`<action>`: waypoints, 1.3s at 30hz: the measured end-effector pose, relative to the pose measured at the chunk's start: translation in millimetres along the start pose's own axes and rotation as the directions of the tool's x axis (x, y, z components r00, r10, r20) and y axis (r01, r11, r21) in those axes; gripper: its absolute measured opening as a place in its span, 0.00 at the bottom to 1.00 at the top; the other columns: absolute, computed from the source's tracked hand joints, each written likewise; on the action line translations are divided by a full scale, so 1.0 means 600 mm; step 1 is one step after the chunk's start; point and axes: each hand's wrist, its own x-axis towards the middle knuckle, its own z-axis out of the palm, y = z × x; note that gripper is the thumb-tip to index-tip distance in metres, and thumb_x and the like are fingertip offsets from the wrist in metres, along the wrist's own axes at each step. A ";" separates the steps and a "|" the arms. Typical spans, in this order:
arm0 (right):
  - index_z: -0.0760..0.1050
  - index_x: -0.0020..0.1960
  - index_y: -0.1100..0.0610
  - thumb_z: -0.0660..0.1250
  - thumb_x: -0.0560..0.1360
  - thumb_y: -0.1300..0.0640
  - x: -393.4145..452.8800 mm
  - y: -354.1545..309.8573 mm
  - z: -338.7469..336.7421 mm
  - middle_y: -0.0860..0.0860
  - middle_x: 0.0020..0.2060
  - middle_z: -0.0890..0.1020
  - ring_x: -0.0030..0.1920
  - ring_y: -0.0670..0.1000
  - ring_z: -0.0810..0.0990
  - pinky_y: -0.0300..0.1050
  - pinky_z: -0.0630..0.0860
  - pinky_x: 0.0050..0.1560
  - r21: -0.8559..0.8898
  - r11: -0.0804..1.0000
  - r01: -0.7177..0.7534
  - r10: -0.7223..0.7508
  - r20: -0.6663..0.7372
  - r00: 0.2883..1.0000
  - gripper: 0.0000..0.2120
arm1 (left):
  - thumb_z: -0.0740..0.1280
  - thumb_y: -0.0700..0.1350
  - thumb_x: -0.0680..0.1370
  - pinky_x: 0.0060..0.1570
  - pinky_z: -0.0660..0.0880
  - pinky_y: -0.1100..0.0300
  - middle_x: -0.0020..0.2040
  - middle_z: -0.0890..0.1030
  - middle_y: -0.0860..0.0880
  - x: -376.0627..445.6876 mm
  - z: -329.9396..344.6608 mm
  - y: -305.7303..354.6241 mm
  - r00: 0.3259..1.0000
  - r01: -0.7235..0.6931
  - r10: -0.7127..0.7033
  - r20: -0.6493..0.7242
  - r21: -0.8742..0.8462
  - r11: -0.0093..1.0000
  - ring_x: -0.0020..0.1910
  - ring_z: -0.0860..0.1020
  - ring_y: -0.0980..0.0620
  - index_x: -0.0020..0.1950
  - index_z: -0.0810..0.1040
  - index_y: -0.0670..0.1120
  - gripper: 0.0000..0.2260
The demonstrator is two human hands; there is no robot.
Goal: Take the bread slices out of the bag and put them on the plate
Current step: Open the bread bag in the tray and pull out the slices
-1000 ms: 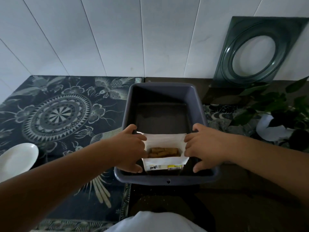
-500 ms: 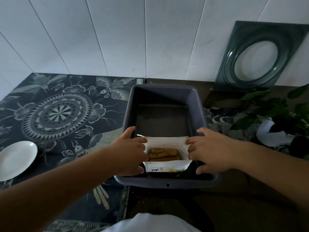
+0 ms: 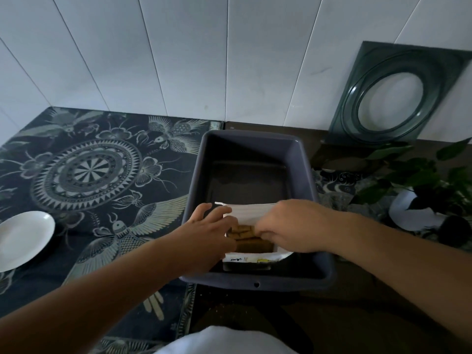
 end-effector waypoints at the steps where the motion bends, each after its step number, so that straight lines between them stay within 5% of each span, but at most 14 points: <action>1: 0.70 0.39 0.45 0.58 0.80 0.51 0.022 -0.008 0.000 0.43 0.32 0.73 0.33 0.44 0.73 0.43 0.68 0.32 0.040 0.999 -0.011 0.010 0.013 1.000 0.11 | 0.72 0.51 0.72 0.69 0.55 0.32 0.72 0.68 0.43 -0.001 0.000 0.001 1.000 0.020 -0.020 -0.004 -0.004 1.000 0.74 0.57 0.37 0.59 0.76 0.59 0.16; 4: 0.74 0.44 0.51 0.60 0.79 0.54 0.094 -0.013 0.028 0.46 0.35 0.74 0.35 0.48 0.74 0.45 0.69 0.35 0.048 0.991 -0.128 0.115 0.215 0.970 0.07 | 0.74 0.48 0.70 0.67 0.60 0.31 0.70 0.70 0.41 -0.006 -0.003 0.004 0.996 0.083 -0.083 -0.018 -0.039 0.996 0.73 0.62 0.35 0.60 0.77 0.57 0.20; 7: 0.74 0.64 0.56 0.61 0.79 0.50 0.151 -0.020 0.069 0.51 0.47 0.78 0.46 0.55 0.77 0.51 0.75 0.52 0.000 0.967 -0.255 0.218 0.515 0.829 0.17 | 0.73 0.46 0.71 0.68 0.57 0.30 0.71 0.69 0.41 -0.008 -0.004 0.010 0.991 0.127 -0.131 -0.043 -0.073 0.989 0.74 0.59 0.35 0.61 0.76 0.59 0.20; 14: 0.64 0.73 0.56 0.58 0.81 0.50 0.186 -0.007 0.143 0.56 0.68 0.72 0.65 0.58 0.71 0.56 0.67 0.67 0.075 0.815 -0.575 0.461 0.519 0.720 0.22 | 0.70 0.46 0.74 0.70 0.50 0.31 0.76 0.59 0.43 -0.012 0.011 0.017 0.980 0.178 -0.187 -0.068 -0.125 0.976 0.76 0.49 0.38 0.62 0.75 0.60 0.18; 18: 0.70 0.68 0.55 0.61 0.80 0.48 0.188 -0.015 0.149 0.56 0.63 0.77 0.59 0.58 0.76 0.56 0.72 0.64 0.084 0.809 -0.582 0.485 0.466 0.741 0.19 | 0.68 0.49 0.74 0.70 0.52 0.36 0.75 0.60 0.44 -0.010 0.015 0.020 0.968 0.219 -0.236 -0.085 -0.173 0.960 0.75 0.53 0.39 0.63 0.74 0.60 0.17; 23: 0.65 0.72 0.61 0.57 0.82 0.55 0.170 -0.033 0.161 0.61 0.67 0.75 0.67 0.61 0.73 0.49 0.73 0.63 0.126 0.910 -0.395 0.355 0.257 0.899 0.20 | 0.65 0.55 0.76 0.70 0.53 0.39 0.77 0.59 0.44 -0.003 0.020 0.025 0.953 0.247 -0.283 -0.110 -0.262 0.933 0.75 0.52 0.40 0.58 0.76 0.58 0.11; 26: 0.68 0.69 0.64 0.57 0.82 0.58 0.164 -0.035 0.179 0.62 0.67 0.75 0.68 0.62 0.72 0.52 0.72 0.63 0.129 0.917 -0.378 0.352 0.189 0.917 0.18 | 0.66 0.56 0.76 0.70 0.53 0.37 0.78 0.56 0.43 0.000 0.027 0.026 0.942 0.265 -0.312 -0.123 -0.295 0.918 0.76 0.48 0.38 0.57 0.75 0.58 0.11; 29: 0.72 0.66 0.67 0.61 0.80 0.61 0.156 -0.031 0.185 0.64 0.65 0.76 0.66 0.63 0.74 0.44 0.75 0.53 0.276 0.840 -0.467 0.471 0.053 0.880 0.16 | 0.64 0.61 0.76 0.71 0.49 0.34 0.79 0.54 0.45 0.000 0.034 0.026 0.944 0.254 -0.309 -0.114 -0.346 0.903 0.77 0.43 0.37 0.61 0.71 0.61 0.15; 33: 0.67 0.70 0.62 0.58 0.82 0.56 0.153 -0.029 0.148 0.61 0.67 0.74 0.66 0.60 0.72 0.51 0.65 0.65 0.125 0.924 -0.362 0.334 0.198 0.922 0.18 | 0.60 0.65 0.76 0.72 0.52 0.38 0.78 0.58 0.48 0.005 0.031 0.025 0.921 0.266 -0.376 -0.103 -0.541 0.798 0.78 0.47 0.45 0.67 0.68 0.62 0.20; 39: 0.73 0.61 0.59 0.58 0.79 0.58 0.143 -0.019 0.118 0.58 0.57 0.80 0.56 0.58 0.79 0.48 0.72 0.51 0.076 0.940 -0.333 0.304 0.257 0.917 0.13 | 0.62 0.57 0.77 0.68 0.60 0.44 0.74 0.65 0.50 0.016 0.034 0.028 0.874 0.254 -0.457 -0.165 -0.647 0.719 0.74 0.60 0.47 0.63 0.73 0.57 0.15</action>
